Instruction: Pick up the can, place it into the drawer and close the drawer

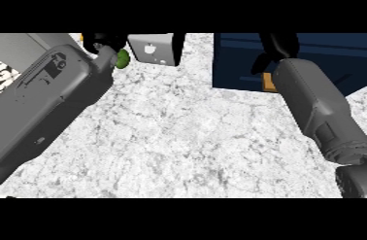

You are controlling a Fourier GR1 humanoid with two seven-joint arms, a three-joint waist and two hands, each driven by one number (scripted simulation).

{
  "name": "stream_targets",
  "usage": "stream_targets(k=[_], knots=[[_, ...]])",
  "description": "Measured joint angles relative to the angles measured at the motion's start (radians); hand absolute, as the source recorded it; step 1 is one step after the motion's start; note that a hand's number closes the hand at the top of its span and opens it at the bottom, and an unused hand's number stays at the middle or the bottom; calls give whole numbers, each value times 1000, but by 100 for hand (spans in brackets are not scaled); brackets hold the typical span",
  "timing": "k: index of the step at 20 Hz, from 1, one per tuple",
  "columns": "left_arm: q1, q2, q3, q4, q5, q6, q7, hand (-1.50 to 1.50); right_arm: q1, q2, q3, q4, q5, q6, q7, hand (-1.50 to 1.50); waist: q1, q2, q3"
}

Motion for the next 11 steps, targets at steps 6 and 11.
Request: stream_targets(k=[6,11], knots=[[6,9,1,-18,-3,0,15,-150,-19,7,-161,5,-170,103,-133,-150,-10,-2,0],[27,12,-4,-49,-9,9,22,-150,-27,9,-279,3,-294,179,-216,-150,-10,-7,-1]])
